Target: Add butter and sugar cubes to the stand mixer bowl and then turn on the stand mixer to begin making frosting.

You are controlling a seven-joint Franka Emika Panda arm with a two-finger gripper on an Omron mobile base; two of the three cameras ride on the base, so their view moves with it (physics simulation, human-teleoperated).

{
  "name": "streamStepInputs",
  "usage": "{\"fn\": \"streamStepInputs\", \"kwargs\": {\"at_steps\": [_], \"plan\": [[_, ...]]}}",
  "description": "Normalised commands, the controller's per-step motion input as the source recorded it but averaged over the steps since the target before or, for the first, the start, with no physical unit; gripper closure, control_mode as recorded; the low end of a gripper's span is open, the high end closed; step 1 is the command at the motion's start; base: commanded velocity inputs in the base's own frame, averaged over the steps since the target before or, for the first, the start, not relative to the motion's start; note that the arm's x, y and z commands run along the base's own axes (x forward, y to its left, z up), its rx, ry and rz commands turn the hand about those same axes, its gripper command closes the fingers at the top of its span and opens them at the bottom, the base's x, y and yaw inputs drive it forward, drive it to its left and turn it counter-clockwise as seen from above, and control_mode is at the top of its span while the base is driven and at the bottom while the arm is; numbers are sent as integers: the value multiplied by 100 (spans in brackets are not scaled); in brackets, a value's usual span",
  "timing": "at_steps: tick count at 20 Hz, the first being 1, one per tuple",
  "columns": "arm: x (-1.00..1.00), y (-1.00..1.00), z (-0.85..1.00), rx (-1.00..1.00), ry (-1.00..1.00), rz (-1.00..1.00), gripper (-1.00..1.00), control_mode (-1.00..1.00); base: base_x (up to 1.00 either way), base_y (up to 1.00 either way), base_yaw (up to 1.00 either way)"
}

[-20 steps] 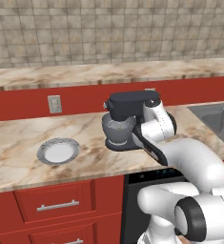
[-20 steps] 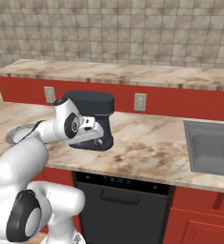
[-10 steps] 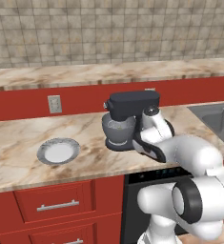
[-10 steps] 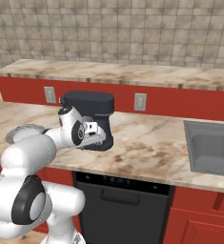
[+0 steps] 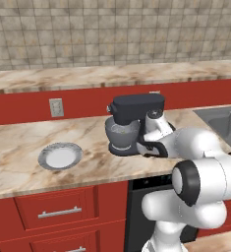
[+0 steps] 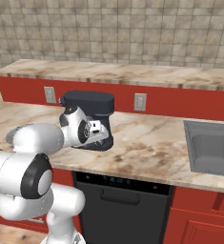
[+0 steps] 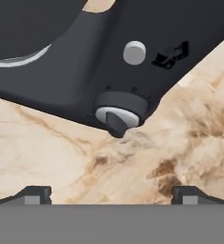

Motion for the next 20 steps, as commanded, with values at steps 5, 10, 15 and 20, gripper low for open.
{"fn": "streamStepInputs", "kwargs": {"at_steps": [5, 10, 15, 20], "plan": [[15, -2, -23, 0, 0, 4, -100, -100, 0, 0, 0], [9, -1, -28, 0, -1, 4, -100, -100, 0, 0, 0], [23, 0, -17, 0, -4, 3, -100, -100, 0, 0, 0], [26, 0, -13, 0, -3, 2, -100, -100, 0, 0, 0]]}}
